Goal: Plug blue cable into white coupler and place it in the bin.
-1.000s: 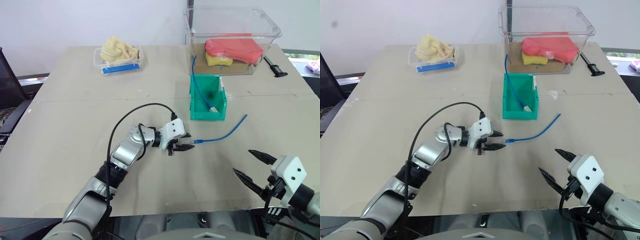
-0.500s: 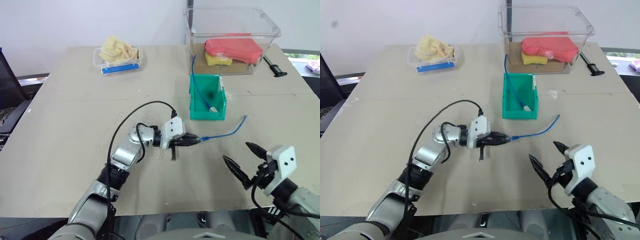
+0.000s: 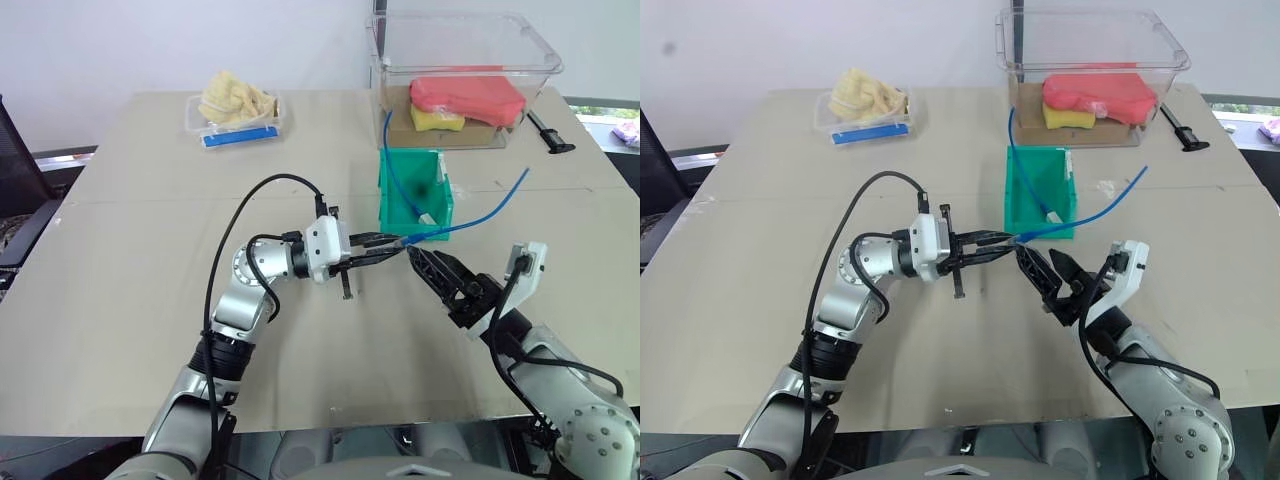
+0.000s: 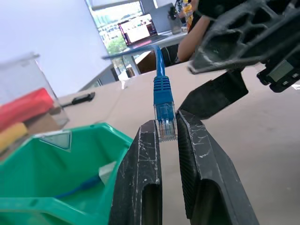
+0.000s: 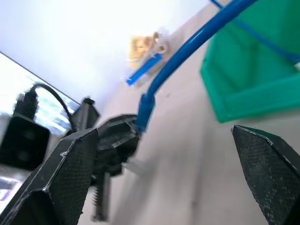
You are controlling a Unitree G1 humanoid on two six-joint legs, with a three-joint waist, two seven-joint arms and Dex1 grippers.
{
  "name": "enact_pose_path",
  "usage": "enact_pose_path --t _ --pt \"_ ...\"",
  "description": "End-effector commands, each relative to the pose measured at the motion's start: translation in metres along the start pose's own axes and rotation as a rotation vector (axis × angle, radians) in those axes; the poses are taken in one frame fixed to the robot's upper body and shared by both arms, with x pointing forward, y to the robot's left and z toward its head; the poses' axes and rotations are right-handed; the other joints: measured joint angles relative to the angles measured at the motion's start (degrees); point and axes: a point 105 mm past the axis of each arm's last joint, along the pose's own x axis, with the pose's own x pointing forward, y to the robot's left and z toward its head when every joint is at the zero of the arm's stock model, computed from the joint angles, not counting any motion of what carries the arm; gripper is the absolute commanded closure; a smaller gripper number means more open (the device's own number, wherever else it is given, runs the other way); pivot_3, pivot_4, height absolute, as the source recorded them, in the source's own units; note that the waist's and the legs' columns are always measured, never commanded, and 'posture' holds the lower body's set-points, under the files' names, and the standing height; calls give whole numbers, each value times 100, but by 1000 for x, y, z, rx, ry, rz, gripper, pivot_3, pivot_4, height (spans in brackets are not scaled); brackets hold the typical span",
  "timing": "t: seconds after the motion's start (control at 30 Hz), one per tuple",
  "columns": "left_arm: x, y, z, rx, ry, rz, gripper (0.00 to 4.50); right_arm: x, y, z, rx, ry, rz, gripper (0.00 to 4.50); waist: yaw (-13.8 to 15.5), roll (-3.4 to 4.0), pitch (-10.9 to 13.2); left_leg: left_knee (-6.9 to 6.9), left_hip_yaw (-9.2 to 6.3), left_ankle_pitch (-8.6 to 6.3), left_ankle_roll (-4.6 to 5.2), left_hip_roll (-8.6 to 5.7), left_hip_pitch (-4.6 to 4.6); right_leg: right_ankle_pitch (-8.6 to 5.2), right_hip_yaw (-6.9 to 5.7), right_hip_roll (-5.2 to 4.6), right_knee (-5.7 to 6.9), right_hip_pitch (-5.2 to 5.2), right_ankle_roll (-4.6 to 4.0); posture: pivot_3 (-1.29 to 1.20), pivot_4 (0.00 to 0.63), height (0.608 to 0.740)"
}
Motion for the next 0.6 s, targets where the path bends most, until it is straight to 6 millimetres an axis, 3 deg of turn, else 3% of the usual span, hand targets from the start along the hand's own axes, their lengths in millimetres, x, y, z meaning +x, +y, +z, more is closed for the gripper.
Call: enact_pose_path --t 0.03,0.2,0.23,0.37,0.53,0.6 --pt "-2 0 5 45 -23 0 4500 5 9 6 27 -13 38 33 -9 0 0 0 -1 0 0 -1 0 0 0 0 0 0 0 0 150 740" --pt "-1 -4 4 59 -30 -13 4500 10 9 10 51 -16 32 33 -48 0 0 0 -3 0 0 -3 0 0 -1 4 0 0 0 0 150 740" --pt "-1 -4 4 62 -31 -16 4500 10 8 10 49 -15 25 272 -62 0 0 0 -3 0 0 -3 0 0 -1 4 0 0 0 0 150 740" --pt "1 -6 5 67 -39 -24 4500 11 6 10 47 -13 8 1766 -114 0 0 0 -3 0 1 -3 0 0 -1 4 1 0 0 0 150 740" --pt "5 -5 10 69 -45 -25 4500 11 6 6 38 17 7 4313 -126 0 0 0 -3 0 1 -2 0 0 0 5 1 0 0 0 150 740" --pt "6 -4 11 69 -43 -23 4500 11 8 4 34 32 13 4454 -123 0 0 0 -3 0 1 -2 0 0 0 6 1 1 0 0 150 740"
